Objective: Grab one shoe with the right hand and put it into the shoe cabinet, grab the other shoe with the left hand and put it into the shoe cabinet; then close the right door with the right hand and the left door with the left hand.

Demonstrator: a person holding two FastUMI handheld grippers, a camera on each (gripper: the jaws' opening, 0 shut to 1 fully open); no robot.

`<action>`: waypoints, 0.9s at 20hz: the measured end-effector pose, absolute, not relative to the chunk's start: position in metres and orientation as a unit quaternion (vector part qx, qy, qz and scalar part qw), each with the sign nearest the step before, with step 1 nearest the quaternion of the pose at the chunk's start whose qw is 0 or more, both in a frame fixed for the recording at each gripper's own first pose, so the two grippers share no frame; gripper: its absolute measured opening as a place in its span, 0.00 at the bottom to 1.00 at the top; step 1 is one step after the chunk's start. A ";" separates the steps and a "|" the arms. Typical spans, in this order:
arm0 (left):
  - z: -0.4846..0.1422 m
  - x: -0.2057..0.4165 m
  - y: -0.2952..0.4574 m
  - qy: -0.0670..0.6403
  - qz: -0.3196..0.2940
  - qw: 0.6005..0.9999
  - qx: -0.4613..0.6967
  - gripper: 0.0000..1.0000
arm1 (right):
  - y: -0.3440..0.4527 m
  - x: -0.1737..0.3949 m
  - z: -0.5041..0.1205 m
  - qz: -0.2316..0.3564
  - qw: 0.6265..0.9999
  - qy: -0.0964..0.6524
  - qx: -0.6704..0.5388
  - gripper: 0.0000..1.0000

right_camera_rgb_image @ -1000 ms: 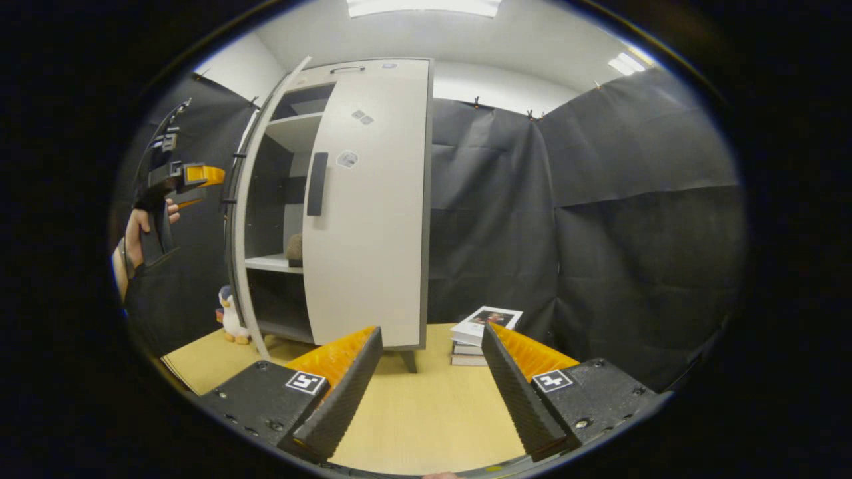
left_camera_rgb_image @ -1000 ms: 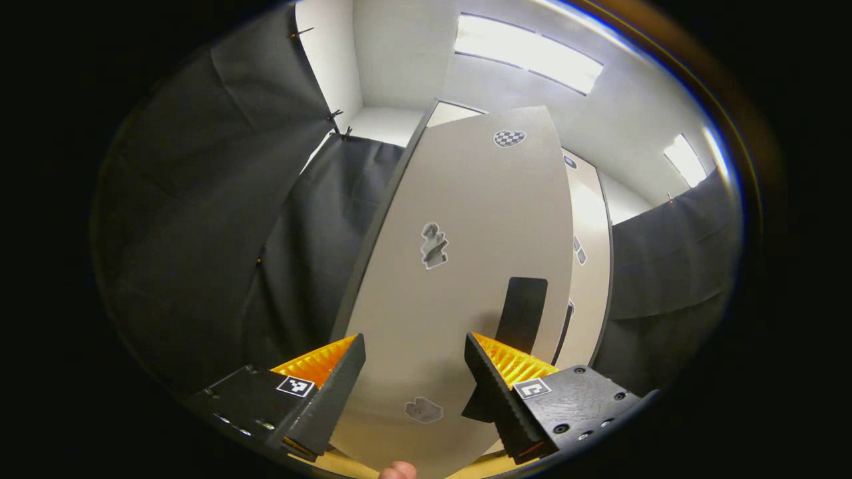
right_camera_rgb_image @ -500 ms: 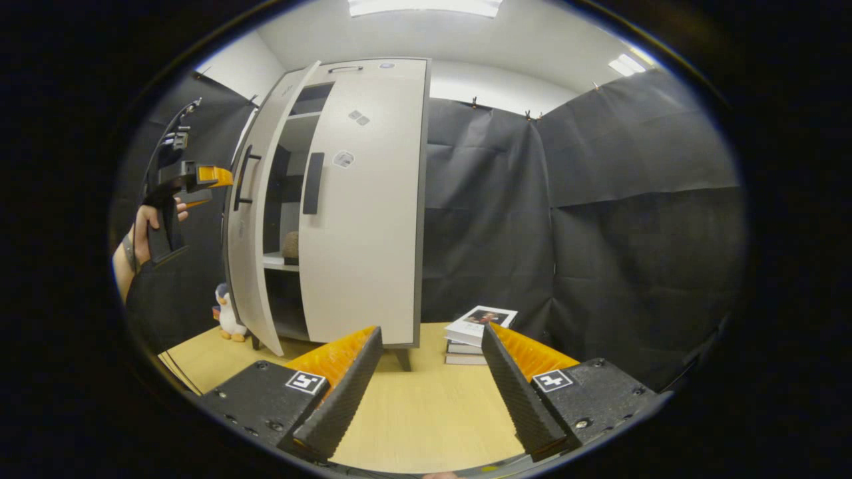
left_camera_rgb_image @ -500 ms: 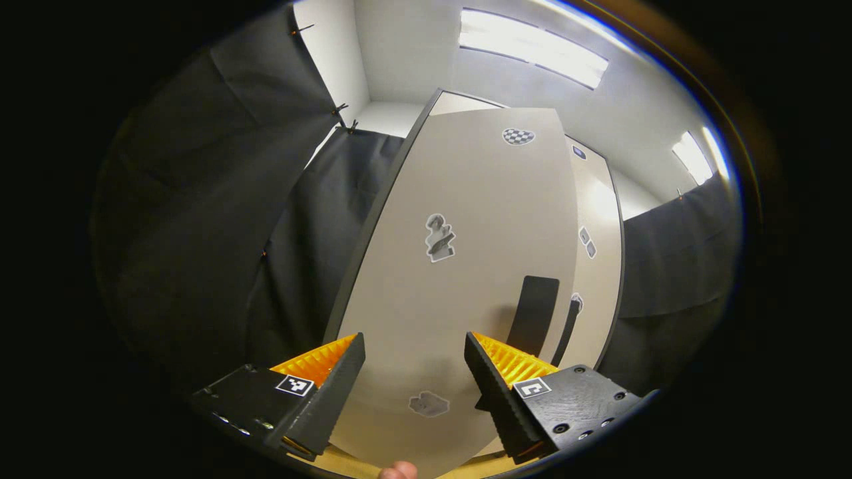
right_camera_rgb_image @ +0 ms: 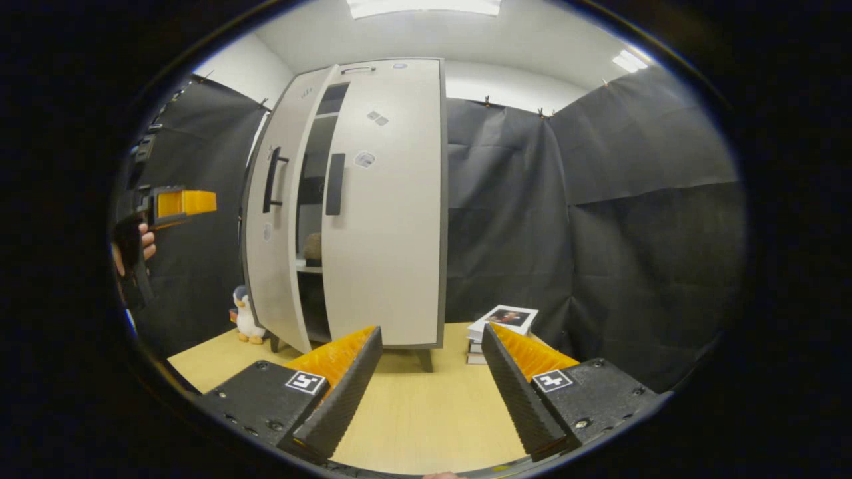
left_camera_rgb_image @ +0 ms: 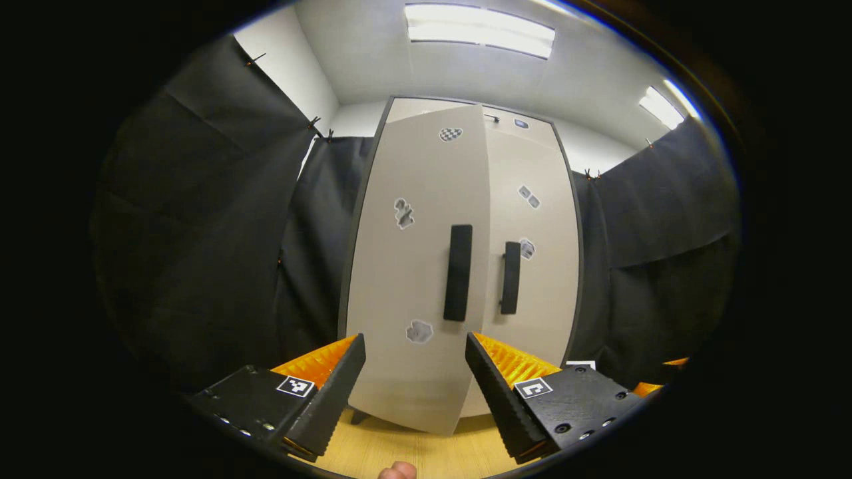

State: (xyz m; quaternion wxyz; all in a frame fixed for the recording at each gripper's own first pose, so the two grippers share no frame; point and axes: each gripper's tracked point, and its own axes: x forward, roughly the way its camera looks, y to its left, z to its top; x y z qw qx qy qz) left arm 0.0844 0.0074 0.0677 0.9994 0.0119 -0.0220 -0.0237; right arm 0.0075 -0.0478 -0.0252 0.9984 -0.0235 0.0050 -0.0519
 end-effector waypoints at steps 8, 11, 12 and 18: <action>-0.001 0.034 -0.031 0.015 -0.033 0.999 -0.013 0.93 | -0.031 0.005 -0.039 -0.015 0.999 0.032 -0.009 0.98; -0.008 0.028 -0.033 0.020 -0.026 0.999 -0.003 0.93 | -0.028 0.007 -0.033 -0.005 1.000 0.028 -0.004 0.98; -0.010 0.028 -0.036 0.021 -0.029 0.999 0.000 0.93 | -0.029 0.008 -0.033 -0.004 1.000 0.026 -0.006 0.98; -0.006 0.025 -0.045 0.018 -0.042 0.999 -0.003 0.93 | -0.033 0.005 -0.032 -0.008 1.000 0.018 0.001 0.96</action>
